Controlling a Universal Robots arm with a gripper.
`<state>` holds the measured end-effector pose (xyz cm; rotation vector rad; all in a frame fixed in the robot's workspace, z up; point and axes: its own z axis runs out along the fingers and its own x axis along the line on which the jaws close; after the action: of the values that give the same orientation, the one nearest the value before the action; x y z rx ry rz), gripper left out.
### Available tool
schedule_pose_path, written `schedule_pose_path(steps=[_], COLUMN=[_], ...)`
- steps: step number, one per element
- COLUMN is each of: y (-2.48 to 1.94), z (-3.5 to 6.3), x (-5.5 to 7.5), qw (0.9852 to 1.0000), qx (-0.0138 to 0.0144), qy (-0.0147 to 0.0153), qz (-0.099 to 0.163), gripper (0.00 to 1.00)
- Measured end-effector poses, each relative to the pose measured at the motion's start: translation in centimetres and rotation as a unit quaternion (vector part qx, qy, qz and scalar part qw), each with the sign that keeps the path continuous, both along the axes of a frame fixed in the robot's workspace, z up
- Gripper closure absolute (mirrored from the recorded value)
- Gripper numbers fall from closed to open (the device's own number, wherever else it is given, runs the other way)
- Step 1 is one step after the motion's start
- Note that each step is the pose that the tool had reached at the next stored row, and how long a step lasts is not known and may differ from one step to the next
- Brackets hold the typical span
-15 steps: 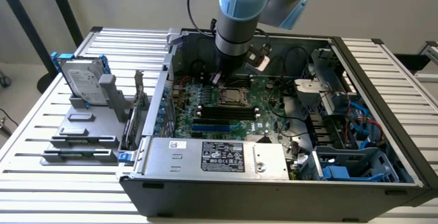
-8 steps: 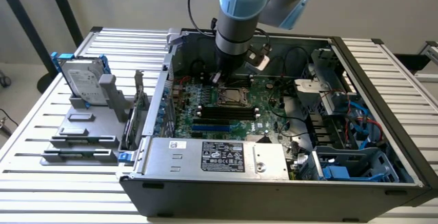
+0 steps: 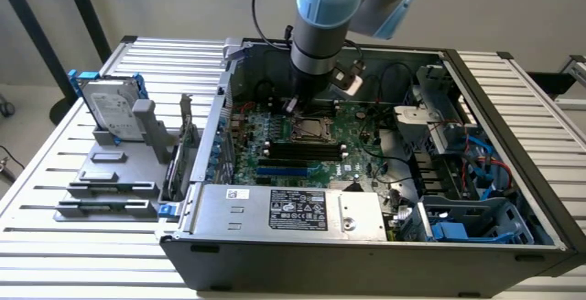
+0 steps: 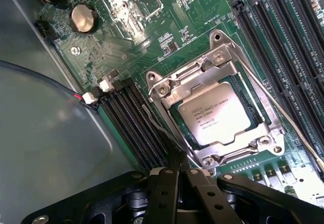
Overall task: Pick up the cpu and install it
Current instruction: 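Install the first cpu locking lever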
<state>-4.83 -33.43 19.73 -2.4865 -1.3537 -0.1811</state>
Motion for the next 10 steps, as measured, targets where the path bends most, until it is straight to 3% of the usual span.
schedule_pose_path(steps=[10], y=[0.00], z=[-0.27], x=[0.38], qw=[1.0000], qx=[-0.0029], qy=[0.0013], qz=[-0.001], gripper=[0.89])
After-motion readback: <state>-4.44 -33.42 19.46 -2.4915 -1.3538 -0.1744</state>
